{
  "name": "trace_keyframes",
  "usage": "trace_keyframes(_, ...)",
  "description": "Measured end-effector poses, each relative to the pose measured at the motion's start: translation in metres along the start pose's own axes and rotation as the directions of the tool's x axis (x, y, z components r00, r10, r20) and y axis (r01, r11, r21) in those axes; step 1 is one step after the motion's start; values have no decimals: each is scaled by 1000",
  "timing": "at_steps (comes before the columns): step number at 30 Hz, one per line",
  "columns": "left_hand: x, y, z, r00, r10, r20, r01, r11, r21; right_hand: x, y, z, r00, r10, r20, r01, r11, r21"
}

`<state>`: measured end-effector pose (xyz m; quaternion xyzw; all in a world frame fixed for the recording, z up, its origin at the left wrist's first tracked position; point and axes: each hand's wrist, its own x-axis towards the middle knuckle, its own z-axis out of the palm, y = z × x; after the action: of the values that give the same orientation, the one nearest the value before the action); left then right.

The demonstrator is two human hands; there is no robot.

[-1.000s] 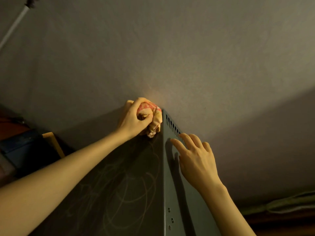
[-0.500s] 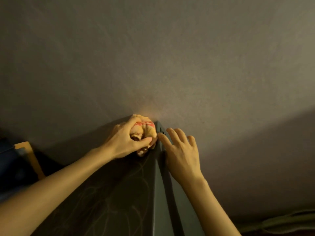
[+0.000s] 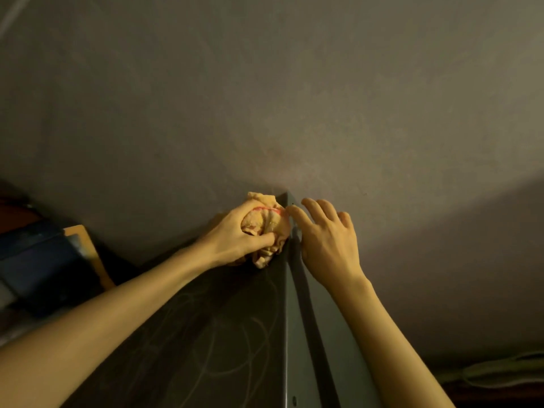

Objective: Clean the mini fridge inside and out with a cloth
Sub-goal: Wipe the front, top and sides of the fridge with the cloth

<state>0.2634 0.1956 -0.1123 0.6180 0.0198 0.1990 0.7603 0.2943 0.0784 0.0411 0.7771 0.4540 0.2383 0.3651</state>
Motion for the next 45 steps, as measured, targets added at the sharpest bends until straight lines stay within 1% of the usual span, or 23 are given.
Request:
trace_keyframes(6,-70,17,5,1000,17,-6,-16,992,123,-30,-12,-30,999,-4,-50,5,1000,30)
trace_keyframes(12,-151,44,7,1000,1,20,-5,984,176,-61,-28,-54,999,-2,-50,4,1000,27)
trace_keyframes(18,-206,42,9,999,48,2,-48,990,132,-84,-40,-63,999,23,-38,-22,999,29)
trace_keyframes(24,-231,35,9,996,90,-21,-87,988,124,-97,-46,-60,999,28,-20,-27,999,34)
trace_keyframes(29,-226,32,12,995,89,-46,-83,987,135,-99,-42,-53,1000,4,4,-4,1000,1)
trace_keyframes(33,-210,29,16,994,84,-66,-77,991,109,-97,-37,-48,1000,-4,17,5,1000,-28)
trace_keyframes(36,-186,26,17,992,82,-94,-75,995,72,-92,-32,-41,999,4,39,-1,998,-65)
trace_keyframes(38,-165,23,16,992,65,-109,-56,995,79,-86,-28,-34,999,10,52,-6,997,-81)
trace_keyframes(45,-90,5,7,989,-9,-150,21,997,79,-50,-11,-1,998,32,57,-29,998,-56)
